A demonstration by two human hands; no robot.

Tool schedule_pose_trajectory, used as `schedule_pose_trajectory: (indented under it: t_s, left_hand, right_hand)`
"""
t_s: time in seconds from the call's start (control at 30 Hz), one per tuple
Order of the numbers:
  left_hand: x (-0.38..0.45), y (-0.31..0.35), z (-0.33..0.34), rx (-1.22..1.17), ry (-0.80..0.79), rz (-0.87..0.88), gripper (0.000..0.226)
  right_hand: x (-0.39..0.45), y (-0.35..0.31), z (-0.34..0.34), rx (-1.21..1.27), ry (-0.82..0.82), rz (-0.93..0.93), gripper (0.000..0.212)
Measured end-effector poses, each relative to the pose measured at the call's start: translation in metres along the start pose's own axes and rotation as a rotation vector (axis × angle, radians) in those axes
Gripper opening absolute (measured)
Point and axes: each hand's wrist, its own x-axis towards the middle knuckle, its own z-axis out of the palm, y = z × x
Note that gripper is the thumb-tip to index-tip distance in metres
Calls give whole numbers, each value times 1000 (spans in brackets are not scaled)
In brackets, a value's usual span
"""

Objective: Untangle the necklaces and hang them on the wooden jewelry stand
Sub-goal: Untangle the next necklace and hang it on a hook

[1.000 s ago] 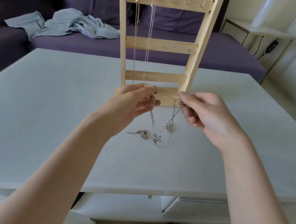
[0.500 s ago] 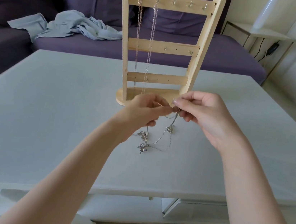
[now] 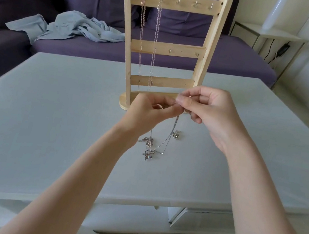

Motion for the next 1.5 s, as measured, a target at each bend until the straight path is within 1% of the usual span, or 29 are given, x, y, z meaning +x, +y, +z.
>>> schedule_pose_trajectory:
  t_s: [0.1,0.17,0.23,0.3,0.37,0.43,0.47,0.53,0.63,0.73,0.83,0.97,1.1,1.2,1.3,1.4,1.5]
  left_hand:
    - [2,-1,-5,-2,24,-28,16]
    - [2,-2,-8,13,49,-32,17]
    - [3,-3,-10,53,77,-15,19]
    - [4,-4,-11,70,88,-8,20]
    - [5,-5,-12,69,77,-19,19]
    - [5,-6,-12,59,33,-39,19]
    - [4,-7,-12,48,-2,-50,19]
    - [3,-8,-12,24,-85,-65,20]
    - [2,-8,-12,-45,-185,-83,20]
    - [2,-6,-10,-161,-189,-131,23]
    - [1,-5,-10,-198,-165,-182,24]
    - [0,-1,-9,-134,-169,-186,24]
    - [0,1,-9,-17,-191,-171,23]
    - [0,2,-9,-39,-195,-180,21]
    - [0,2,-8,-80,-203,-207,19]
    - [1,-1,-8,-91,-196,-219,21]
    - [4,-4,-13,-124,-101,-249,21]
  right_hand:
    - [0,2,-4,74,-20,36,4]
    - [-1,3,-9,71,-74,52,4]
    - [-2,3,-12,0,-155,64,10]
    - [-3,3,-12,-99,-194,94,16]
    - [-3,5,-12,-206,-172,104,13]
    - [-2,7,-12,-243,-102,102,5]
    - [-1,8,-13,-211,-58,104,2]
    - [-1,8,-14,-78,11,117,5]
    - [0,6,-15,149,50,136,9]
    - [0,3,-15,330,56,164,17]
    - [-1,-2,-13,435,34,201,26]
    - [0,-1,-8,435,48,210,26]
    - [1,3,-7,390,89,150,20]
    - [1,4,-7,410,74,116,18]
    - [1,9,2,444,12,205,18]
    - [-1,12,12,404,-79,323,19]
    - [1,12,11,397,-53,338,19]
